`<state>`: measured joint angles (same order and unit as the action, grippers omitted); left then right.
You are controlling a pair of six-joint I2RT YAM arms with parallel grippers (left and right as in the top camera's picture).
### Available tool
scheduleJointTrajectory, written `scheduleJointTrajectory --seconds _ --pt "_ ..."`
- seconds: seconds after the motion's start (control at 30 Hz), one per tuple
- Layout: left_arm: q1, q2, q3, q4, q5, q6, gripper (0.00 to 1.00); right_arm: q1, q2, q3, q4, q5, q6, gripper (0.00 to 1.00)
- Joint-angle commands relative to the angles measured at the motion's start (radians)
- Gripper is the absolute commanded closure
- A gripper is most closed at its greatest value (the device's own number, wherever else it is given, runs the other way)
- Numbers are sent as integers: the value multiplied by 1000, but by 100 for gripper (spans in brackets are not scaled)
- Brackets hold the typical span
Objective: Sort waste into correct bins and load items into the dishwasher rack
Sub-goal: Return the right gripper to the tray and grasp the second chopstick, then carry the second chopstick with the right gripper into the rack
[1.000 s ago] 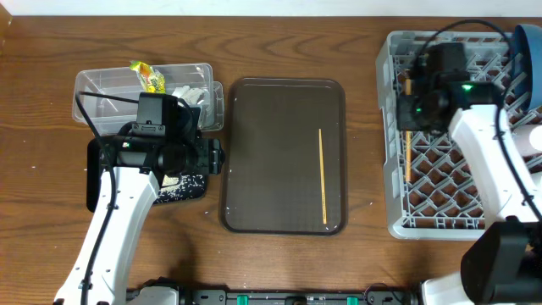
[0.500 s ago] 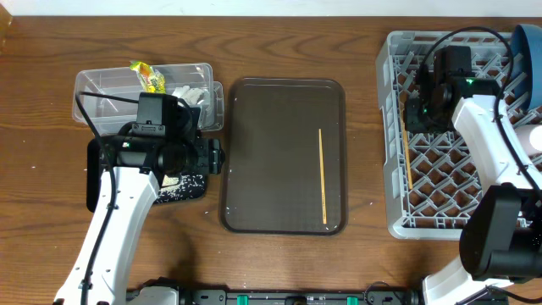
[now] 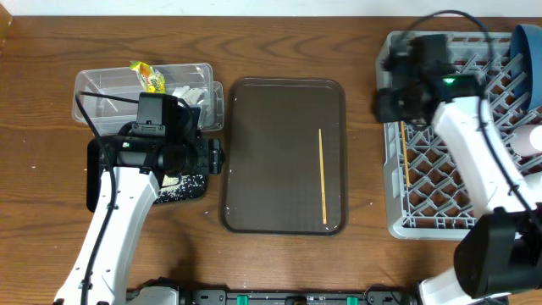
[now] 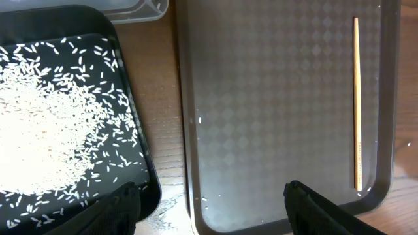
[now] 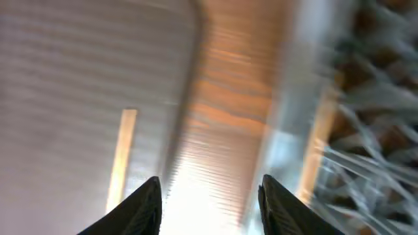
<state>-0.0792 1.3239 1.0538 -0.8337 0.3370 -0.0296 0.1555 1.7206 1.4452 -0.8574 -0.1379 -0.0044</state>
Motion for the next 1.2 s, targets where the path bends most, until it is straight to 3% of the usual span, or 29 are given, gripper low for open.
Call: scheduleJointTrajectory --seconds 0.0,0.33,0.67,0.7,0.8,0.93,1.17 --pt "5 -4 1 -3 2 -3 26 98 18 11 2 -34 36 53" --pt "5 -4 1 -3 1 -3 27 304 229 11 -17 7 154 54" --pt "5 -5 1 -3 1 -2 26 330 400 10 -74 83 297 60" --pt "5 -4 1 -3 1 -3 27 330 407 10 -74 82 297 62" --pt "5 -4 1 -3 1 -2 26 330 411 1 -70 82 305 85" --pt "5 -4 1 -3 1 -2 26 330 411 -2 -67 82 307 98" --pt "5 -4 1 -3 1 -3 26 304 382 40 -88 78 293 99"
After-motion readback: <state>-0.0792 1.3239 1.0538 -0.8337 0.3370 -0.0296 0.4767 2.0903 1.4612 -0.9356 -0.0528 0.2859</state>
